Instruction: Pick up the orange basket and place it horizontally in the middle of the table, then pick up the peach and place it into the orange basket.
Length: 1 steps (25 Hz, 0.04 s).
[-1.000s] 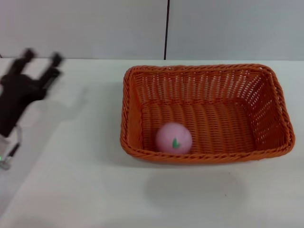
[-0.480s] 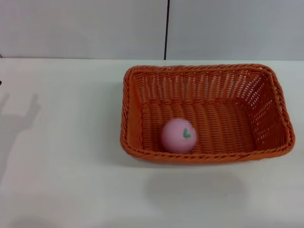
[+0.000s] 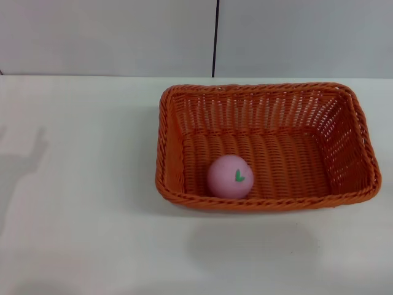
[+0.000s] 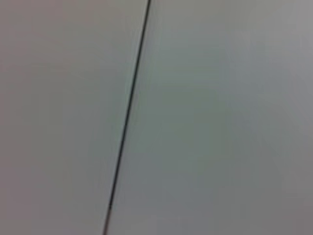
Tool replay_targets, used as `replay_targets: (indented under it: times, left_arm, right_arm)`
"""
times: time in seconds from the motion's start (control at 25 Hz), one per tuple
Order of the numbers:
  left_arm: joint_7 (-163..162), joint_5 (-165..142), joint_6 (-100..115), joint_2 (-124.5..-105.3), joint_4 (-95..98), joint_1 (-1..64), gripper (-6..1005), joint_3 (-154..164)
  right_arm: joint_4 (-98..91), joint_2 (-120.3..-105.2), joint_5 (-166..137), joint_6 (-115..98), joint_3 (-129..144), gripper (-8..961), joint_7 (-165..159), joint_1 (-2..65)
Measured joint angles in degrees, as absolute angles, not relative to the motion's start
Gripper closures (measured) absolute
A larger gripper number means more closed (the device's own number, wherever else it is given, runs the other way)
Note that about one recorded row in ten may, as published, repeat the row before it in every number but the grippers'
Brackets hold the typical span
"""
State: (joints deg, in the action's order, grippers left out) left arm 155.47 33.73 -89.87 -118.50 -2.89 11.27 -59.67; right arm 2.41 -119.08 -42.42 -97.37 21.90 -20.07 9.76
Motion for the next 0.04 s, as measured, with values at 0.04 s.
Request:
replay_targets:
  times: [0.04]
  left_arm:
    - [155.47, 33.75, -89.78, -118.47, -2.93, 11.10, 185, -59.86]
  right_arm:
    - [2.40, -119.03, -42.51, -97.12, 22.01, 122, -20.63, 9.79]
